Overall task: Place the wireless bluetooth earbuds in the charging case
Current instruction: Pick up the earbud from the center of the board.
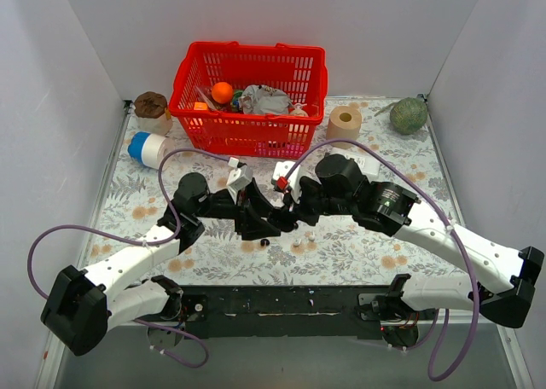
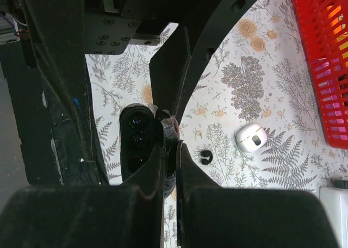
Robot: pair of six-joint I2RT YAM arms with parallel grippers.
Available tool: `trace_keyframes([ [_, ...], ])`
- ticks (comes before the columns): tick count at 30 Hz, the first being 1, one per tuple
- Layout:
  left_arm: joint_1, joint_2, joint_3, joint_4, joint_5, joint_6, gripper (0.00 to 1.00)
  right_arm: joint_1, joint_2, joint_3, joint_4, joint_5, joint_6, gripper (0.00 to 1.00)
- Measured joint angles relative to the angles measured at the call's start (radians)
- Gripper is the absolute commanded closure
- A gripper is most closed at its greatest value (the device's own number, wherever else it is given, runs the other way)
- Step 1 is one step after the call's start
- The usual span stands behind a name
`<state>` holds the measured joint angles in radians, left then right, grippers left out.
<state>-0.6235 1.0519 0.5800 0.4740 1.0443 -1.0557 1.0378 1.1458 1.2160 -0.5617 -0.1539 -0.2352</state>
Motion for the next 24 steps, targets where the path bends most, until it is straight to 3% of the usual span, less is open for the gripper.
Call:
trace_keyframes([
  [8,0.000,0.001,-0.030,0.025,-0.006,-0.001,0.45,0.006,0.008,0.010,0.013,-0.007,0.016,0.99],
  [15,0.000,0.000,-0.047,0.059,-0.017,-0.019,0.59,0.010,0.010,0.014,0.019,-0.010,0.024,0.99],
  [19,0.000,-0.001,-0.049,0.077,-0.027,-0.030,0.78,0.012,0.016,0.014,0.019,-0.009,0.026,0.99],
  [24,0.000,-0.005,-0.057,0.087,-0.037,-0.038,0.91,0.012,0.017,0.014,0.024,0.000,0.027,0.99],
])
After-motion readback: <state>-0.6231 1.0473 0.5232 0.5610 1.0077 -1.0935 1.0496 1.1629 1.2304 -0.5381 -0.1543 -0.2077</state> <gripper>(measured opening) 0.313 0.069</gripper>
